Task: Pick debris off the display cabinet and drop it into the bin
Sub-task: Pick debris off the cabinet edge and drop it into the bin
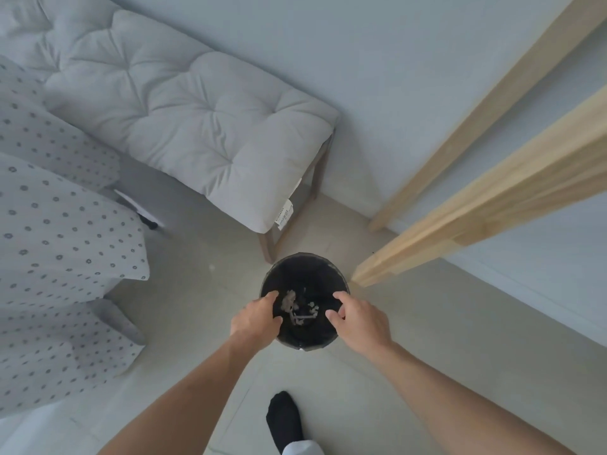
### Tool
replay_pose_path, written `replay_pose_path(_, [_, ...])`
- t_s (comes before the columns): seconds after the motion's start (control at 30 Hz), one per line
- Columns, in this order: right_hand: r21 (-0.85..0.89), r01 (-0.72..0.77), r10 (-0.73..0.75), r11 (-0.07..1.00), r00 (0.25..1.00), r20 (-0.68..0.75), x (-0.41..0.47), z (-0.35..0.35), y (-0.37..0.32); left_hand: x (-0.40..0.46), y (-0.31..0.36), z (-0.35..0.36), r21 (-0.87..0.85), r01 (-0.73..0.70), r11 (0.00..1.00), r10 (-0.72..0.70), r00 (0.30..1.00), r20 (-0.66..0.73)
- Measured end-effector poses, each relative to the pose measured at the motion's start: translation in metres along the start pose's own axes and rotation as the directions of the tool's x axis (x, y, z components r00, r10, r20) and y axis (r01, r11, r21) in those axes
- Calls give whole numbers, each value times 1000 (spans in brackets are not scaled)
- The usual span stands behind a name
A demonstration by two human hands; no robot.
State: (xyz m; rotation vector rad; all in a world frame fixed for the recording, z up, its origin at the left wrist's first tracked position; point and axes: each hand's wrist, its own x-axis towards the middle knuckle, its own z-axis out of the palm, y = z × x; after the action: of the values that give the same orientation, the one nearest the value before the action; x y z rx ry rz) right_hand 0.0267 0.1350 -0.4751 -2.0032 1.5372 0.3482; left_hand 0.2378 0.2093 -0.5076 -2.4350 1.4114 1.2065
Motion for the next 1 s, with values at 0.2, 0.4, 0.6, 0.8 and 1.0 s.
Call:
replay_pose_path(0.2, [62,-28,31,998,998,-47,-39,-44,11,-36,22,-24,-10,2,1000,-3,996,-89])
replay_pose_path(0.4, [144,-18,42,989,985,-167,-108,-116,30,-99,75,-66,-121,-32,992,8,980,-199])
replay_pose_path(0.6, [243,26,60,970,939,-338,-188,-193,52,-173,139,-100,-178,-151,972,87,943,-321])
replay_pose_path(0.8, [327,79,95,942,871,-481,-267,-262,74,-254,206,-128,-184,-288,940,170,862,-478])
replay_pose_path(1.0, [367,152,116,918,780,-614,-331,-318,90,-322,266,-171,-183,-459,869,287,770,-569])
